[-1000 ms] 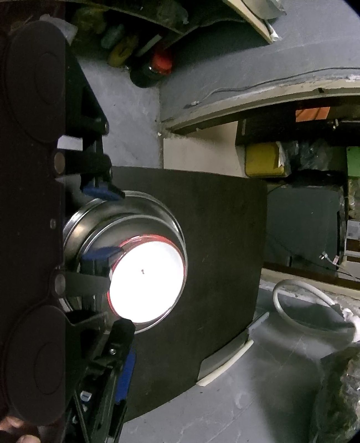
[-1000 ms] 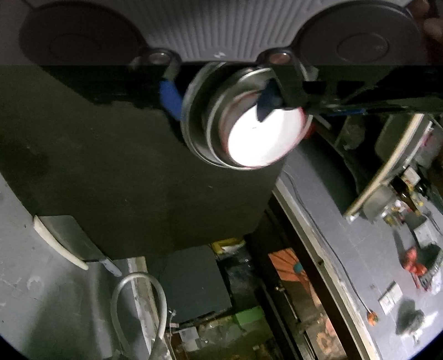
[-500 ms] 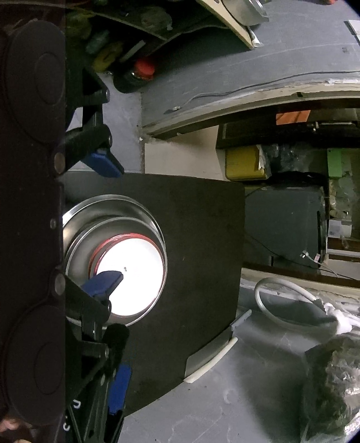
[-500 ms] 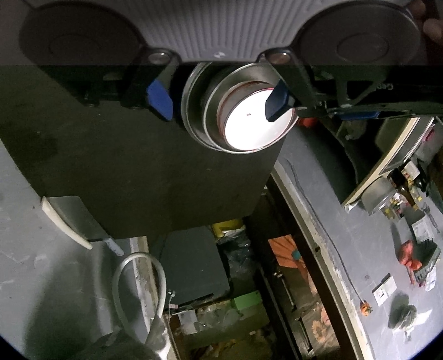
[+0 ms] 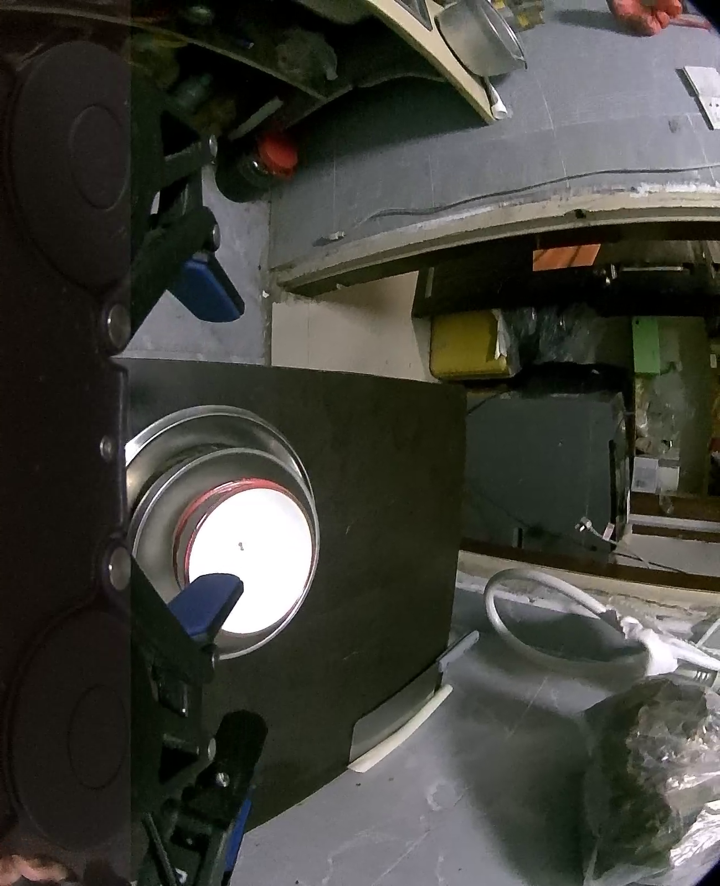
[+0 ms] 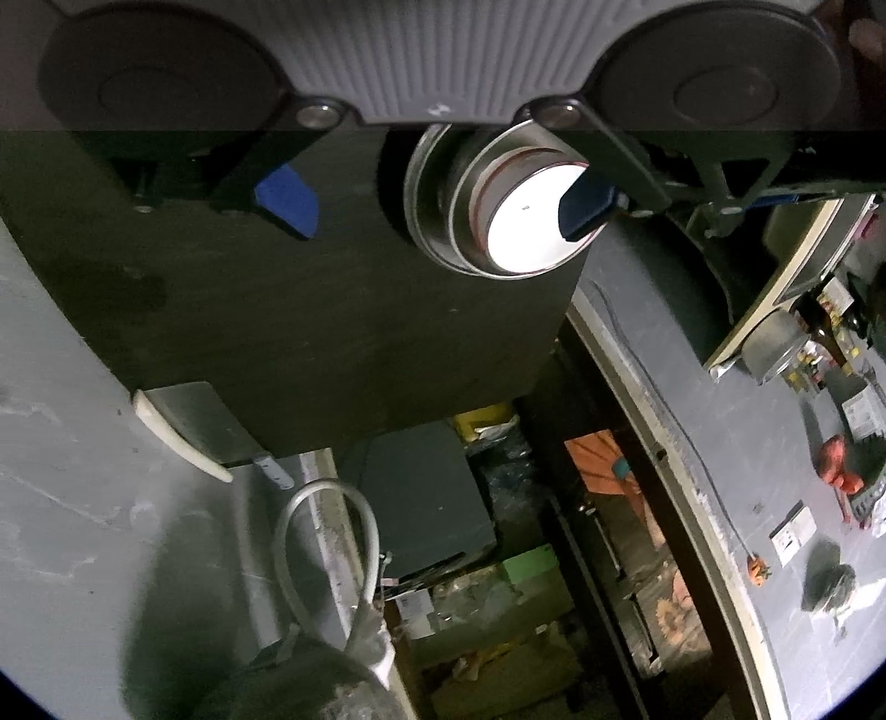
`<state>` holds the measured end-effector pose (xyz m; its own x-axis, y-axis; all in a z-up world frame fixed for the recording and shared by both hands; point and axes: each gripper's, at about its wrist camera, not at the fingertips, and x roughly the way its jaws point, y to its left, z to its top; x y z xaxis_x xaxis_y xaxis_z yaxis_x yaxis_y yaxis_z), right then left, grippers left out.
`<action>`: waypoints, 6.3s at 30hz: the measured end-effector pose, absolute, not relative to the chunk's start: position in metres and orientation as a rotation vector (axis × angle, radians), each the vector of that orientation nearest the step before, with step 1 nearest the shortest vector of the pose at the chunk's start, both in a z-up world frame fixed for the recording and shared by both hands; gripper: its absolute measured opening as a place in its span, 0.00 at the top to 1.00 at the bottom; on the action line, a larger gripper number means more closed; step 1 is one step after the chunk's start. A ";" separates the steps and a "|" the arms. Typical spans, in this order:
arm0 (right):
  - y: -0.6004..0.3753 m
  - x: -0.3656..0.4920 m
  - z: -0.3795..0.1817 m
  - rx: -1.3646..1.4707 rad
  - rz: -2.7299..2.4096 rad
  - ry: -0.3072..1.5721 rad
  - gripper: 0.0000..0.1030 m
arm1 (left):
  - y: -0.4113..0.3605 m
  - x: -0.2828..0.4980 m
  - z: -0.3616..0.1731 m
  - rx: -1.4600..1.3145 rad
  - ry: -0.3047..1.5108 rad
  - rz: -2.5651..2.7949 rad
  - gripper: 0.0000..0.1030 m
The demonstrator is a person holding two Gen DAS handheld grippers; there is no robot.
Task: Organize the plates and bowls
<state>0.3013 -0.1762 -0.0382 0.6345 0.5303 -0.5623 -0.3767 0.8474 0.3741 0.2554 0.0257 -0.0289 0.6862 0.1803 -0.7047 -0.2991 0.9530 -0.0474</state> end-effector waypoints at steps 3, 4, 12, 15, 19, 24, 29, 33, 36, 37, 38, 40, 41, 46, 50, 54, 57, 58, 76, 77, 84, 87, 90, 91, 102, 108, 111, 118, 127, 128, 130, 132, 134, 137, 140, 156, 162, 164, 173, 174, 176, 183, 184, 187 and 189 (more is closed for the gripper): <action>-0.182 0.300 -0.038 0.236 0.516 0.710 0.04 | 0.024 0.253 -0.028 -0.164 0.766 0.278 0.05; -0.183 0.299 -0.037 0.236 0.513 0.708 0.03 | 0.023 0.252 -0.028 -0.164 0.764 0.281 0.05; -0.195 0.298 -0.037 0.241 0.515 0.706 0.00 | 0.016 0.245 -0.023 -0.172 0.738 0.302 0.01; -0.197 0.299 -0.037 0.247 0.523 0.716 0.00 | 0.013 0.241 -0.023 -0.164 0.724 0.319 0.01; -0.200 0.299 -0.037 0.247 0.533 0.720 0.00 | 0.009 0.232 -0.021 -0.158 0.679 0.360 0.01; -0.204 0.298 -0.037 0.243 0.552 0.718 0.00 | 0.010 0.225 -0.020 -0.187 0.653 0.392 0.01; -0.204 0.293 -0.035 0.227 0.575 0.710 0.00 | 0.007 0.221 -0.021 -0.189 0.649 0.403 0.01; -0.205 0.290 -0.035 0.226 0.580 0.714 0.00 | 0.007 0.221 -0.021 -0.189 0.650 0.405 0.01; -0.206 0.289 -0.035 0.226 0.577 0.717 0.00 | 0.003 0.218 -0.022 -0.188 0.651 0.409 0.01; -0.207 0.289 -0.035 0.227 0.576 0.716 0.00 | 0.002 0.216 -0.023 -0.188 0.652 0.410 0.01; -0.208 0.289 -0.035 0.226 0.575 0.717 0.00 | 0.002 0.216 -0.023 -0.188 0.655 0.410 0.01; -0.208 0.288 -0.035 0.224 0.576 0.716 0.00 | 0.000 0.214 -0.024 -0.187 0.658 0.411 0.01; -0.208 0.288 -0.035 0.224 0.574 0.715 0.00 | 0.000 0.213 -0.024 -0.187 0.658 0.412 0.01; -0.211 0.287 -0.037 0.223 0.567 0.709 0.00 | -0.001 0.210 -0.024 -0.179 0.659 0.419 0.01; -0.212 0.286 -0.038 0.232 0.575 0.713 0.00 | -0.001 0.207 -0.024 -0.175 0.664 0.427 0.01; -0.211 0.285 -0.037 0.238 0.578 0.707 0.00 | 0.000 0.201 -0.023 -0.168 0.666 0.430 0.01; -0.210 0.282 -0.035 0.236 0.579 0.699 0.00 | 0.001 0.199 -0.022 -0.163 0.662 0.430 0.01; -0.210 0.281 -0.035 0.234 0.577 0.696 0.00 | 0.001 0.198 -0.021 -0.163 0.659 0.429 0.01; -0.204 0.198 -0.016 0.195 0.457 0.650 0.00 | 0.022 0.134 -0.016 -0.162 0.623 0.293 0.01; -0.204 0.190 -0.015 0.195 0.446 0.643 0.00 | 0.023 0.129 -0.015 -0.161 0.621 0.281 0.01; -0.194 0.126 -0.004 0.163 0.375 0.522 0.00 | 0.035 0.085 -0.014 -0.171 0.581 0.218 0.01; -0.188 0.097 -0.009 0.113 0.368 0.463 0.00 | 0.042 0.064 -0.020 -0.185 0.559 0.199 0.01; -0.182 0.072 -0.011 0.060 0.365 0.433 0.00 | 0.049 0.050 -0.024 -0.187 0.569 0.196 0.01; -0.180 0.064 -0.011 0.055 0.362 0.428 0.00 | 0.052 0.044 -0.026 -0.185 0.568 0.197 0.01; -0.180 0.025 -0.021 0.053 0.294 0.469 0.00 | 0.059 0.007 -0.036 -0.170 0.581 0.131 0.01; -0.180 0.019 -0.019 0.041 0.283 0.481 0.00 | 0.058 0.005 -0.036 -0.172 0.579 0.108 0.01; -0.179 0.019 -0.017 0.036 0.282 0.480 0.00 | 0.056 0.005 -0.035 -0.167 0.574 0.100 0.01; -0.179 0.023 -0.018 0.041 0.300 0.494 0.00 | 0.054 0.005 -0.036 -0.156 0.576 0.100 0.01; -0.180 0.028 -0.019 0.048 0.300 0.506 0.00 | 0.053 0.006 -0.039 -0.141 0.585 0.104 0.01; -0.180 0.029 -0.019 0.049 0.299 0.507 0.00 | 0.053 0.007 -0.039 -0.140 0.588 0.105 0.01; -0.180 0.030 -0.019 0.051 0.300 0.509 0.00 | 0.054 0.008 -0.040 -0.138 0.595 0.105 0.01; -0.181 0.031 -0.019 0.051 0.300 0.510 0.00 | 0.054 0.008 -0.039 -0.138 0.594 0.105 0.01; -0.181 0.030 -0.019 0.051 0.300 0.509 0.00 | 0.054 0.008 -0.039 -0.136 0.594 0.105 0.01; -0.181 0.030 -0.019 0.052 0.299 0.509 0.00 | 0.053 0.009 -0.039 -0.137 0.595 0.105 0.01; -0.181 0.031 -0.019 0.053 0.300 0.510 0.00 | 0.052 0.010 -0.038 -0.135 0.595 0.105 0.01; -0.184 0.034 -0.021 0.057 0.301 0.510 0.00 | 0.050 0.015 -0.036 -0.117 0.605 0.105 0.01; -0.185 0.034 -0.021 0.056 0.302 0.512 0.00 | 0.050 0.015 -0.036 -0.116 0.606 0.104 0.01; -0.185 0.034 -0.021 0.057 0.301 0.512 0.00 | 0.050 0.015 -0.037 -0.115 0.607 0.103 0.01; -0.187 0.036 -0.026 0.062 0.301 0.520 0.00 | 0.047 0.019 -0.040 -0.096 0.619 0.092 0.01; -0.187 0.036 -0.027 0.064 0.301 0.523 0.00 | 0.046 0.019 -0.040 -0.094 0.622 0.091 0.01; -0.190 0.037 -0.029 0.067 0.299 0.525 0.00 | 0.046 0.020 -0.040 -0.090 0.624 0.088 0.01; -0.189 0.037 -0.030 0.068 0.299 0.526 0.00 | 0.044 0.022 -0.040 -0.084 0.632 0.084 0.01; -0.189 0.037 -0.030 0.068 0.299 0.527 0.00 | 0.043 0.023 -0.040 -0.079 0.637 0.087 0.01; -0.191 0.038 -0.032 0.063 0.297 0.527 0.00 | 0.040 0.026 -0.041 -0.047 0.649 0.115 0.01; -0.191 0.038 -0.033 0.056 0.295 0.527 0.00 | 0.037 0.027 -0.041 -0.026 0.648 0.129 0.01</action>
<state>0.0383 -0.1906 -0.0332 0.8234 0.2913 -0.4870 -0.2626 0.9564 0.1280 0.0266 0.0375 -0.0410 0.7895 0.1120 -0.6035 -0.1282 0.9916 0.0165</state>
